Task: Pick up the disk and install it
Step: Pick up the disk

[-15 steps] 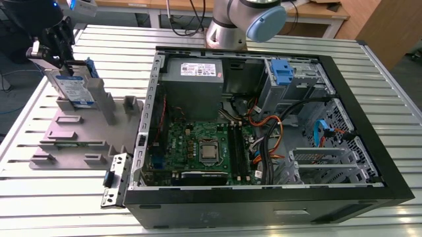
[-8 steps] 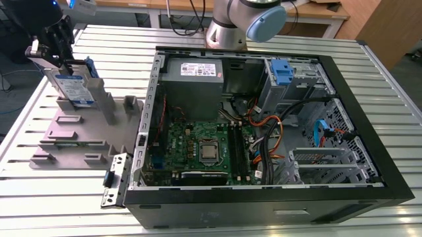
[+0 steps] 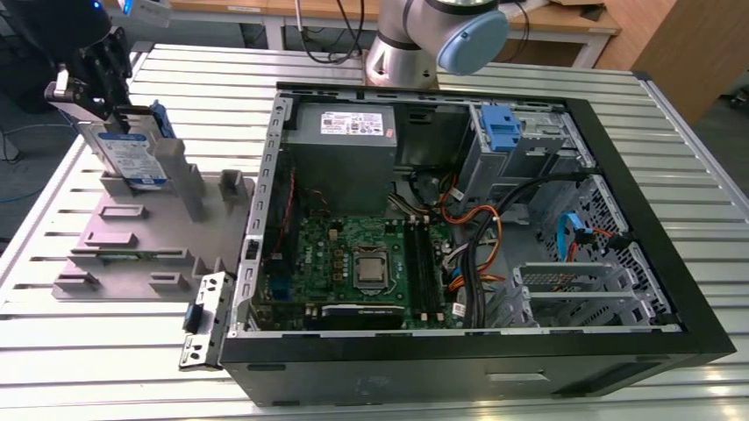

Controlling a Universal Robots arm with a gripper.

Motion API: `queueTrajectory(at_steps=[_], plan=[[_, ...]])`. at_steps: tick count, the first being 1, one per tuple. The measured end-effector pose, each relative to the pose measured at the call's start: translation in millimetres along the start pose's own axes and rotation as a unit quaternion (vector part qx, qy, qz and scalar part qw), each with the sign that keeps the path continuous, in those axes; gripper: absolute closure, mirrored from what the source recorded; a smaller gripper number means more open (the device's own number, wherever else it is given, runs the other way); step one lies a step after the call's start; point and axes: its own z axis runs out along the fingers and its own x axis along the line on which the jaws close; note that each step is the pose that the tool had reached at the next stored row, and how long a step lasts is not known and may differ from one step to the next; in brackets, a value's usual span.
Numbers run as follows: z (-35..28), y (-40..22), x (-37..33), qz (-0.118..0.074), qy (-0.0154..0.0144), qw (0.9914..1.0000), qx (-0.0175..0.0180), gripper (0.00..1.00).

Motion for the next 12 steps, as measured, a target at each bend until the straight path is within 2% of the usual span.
queueTrajectory(at_steps=[6, 12], plan=[[-1.9, 0.1, -0.1, 0.000, 0.0000, 1.00000, 0.0000, 0.65], [-10.7, 0.4, -0.5, 0.000, 0.0000, 1.00000, 0.0000, 0.65]])
